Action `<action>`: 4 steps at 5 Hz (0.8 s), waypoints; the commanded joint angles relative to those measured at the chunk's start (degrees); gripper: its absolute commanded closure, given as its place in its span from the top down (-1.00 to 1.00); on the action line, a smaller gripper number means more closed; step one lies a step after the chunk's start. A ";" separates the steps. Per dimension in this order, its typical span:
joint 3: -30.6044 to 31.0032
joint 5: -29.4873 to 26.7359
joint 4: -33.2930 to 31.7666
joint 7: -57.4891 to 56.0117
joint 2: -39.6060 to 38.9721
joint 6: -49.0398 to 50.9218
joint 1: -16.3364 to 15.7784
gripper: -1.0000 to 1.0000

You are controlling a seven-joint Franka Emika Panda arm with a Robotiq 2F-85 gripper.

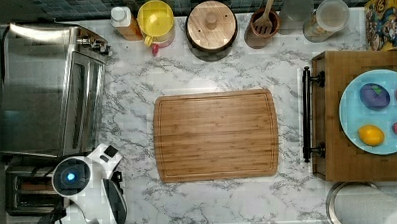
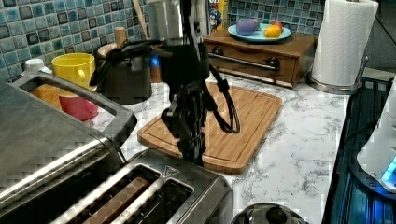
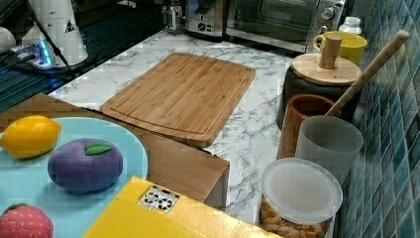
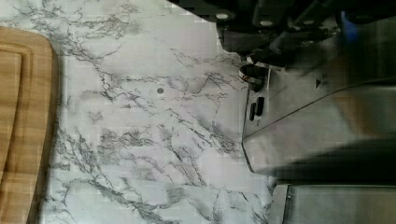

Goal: Turn on the toaster.

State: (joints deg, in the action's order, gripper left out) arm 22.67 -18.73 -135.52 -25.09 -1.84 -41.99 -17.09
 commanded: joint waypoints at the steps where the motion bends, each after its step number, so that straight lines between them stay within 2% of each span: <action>1: 3.95 4.85 -2.67 15.20 -12.02 1.06 -7.08 -1.00; 2: 3.20 8.20 -3.77 16.36 -13.45 1.87 -6.84 -1.00; 4: 3.01 9.45 -4.68 15.21 -12.15 0.30 -6.28 -1.00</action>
State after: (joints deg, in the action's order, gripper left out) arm 22.67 -11.09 -131.38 -12.27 -6.32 -40.65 -18.60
